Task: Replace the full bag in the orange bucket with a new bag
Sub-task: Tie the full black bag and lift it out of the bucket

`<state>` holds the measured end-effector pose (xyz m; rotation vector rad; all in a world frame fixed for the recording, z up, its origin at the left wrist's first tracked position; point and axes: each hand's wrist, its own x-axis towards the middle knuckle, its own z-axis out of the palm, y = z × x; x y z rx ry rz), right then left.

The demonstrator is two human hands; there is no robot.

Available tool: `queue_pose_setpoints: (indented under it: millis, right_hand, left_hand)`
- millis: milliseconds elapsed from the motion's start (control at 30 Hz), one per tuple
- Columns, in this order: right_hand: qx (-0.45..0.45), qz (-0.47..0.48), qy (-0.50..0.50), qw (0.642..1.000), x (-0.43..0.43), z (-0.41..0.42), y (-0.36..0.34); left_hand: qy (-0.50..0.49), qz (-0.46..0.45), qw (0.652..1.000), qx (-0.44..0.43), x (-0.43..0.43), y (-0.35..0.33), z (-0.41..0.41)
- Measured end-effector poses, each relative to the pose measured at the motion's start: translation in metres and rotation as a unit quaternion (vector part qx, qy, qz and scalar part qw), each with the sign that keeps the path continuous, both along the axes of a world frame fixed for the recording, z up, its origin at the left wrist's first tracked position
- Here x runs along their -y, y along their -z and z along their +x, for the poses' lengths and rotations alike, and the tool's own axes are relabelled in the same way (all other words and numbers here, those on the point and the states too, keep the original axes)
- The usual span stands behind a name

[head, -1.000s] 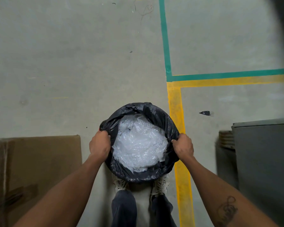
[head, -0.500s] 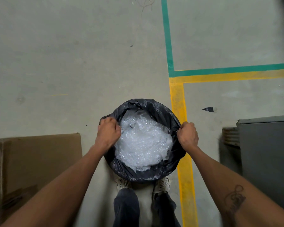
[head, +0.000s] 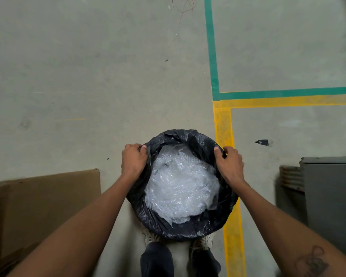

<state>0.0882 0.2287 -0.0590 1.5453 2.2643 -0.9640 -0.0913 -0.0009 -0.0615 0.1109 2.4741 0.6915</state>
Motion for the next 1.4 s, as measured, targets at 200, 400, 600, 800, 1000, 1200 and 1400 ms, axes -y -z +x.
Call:
queue_pose_setpoints:
  millis: [200,400,600,800,1000,1200,1400]
  right_hand:
    - [-0.071,-0.148,0.132,0.978,-0.009,-0.037,0.012]
    - [-0.159,-0.193,0.26,0.933,-0.014,-0.044,0.005]
    - [-0.11,-0.067,0.157,0.979,-0.006,-0.055,0.005]
    - [-0.036,-0.053,-0.057,0.996,0.011,-0.075,-0.006]
    - [-0.013,-0.018,-0.348,0.937,0.021,-0.106,-0.015]
    - [-0.016,0.026,-0.512,0.859,0.036,-0.132,-0.026]
    - [0.051,0.098,-0.555,0.824,0.006,-0.123,-0.022]
  left_hand:
    - [-0.154,0.024,0.979,0.134,-0.003,0.006,-0.028]
    - [0.026,-0.043,0.998,0.045,-0.007,0.005,-0.036]
    - [0.096,0.096,0.991,0.003,-0.026,-0.01,-0.009]
    - [0.013,0.148,0.98,0.134,-0.036,-0.01,0.01]
    - [0.026,0.178,0.953,0.242,-0.042,-0.01,-0.001]
    - [0.069,0.146,0.969,0.184,-0.044,-0.021,-0.008]
    - [0.044,0.125,0.978,0.159,-0.038,-0.022,-0.012]
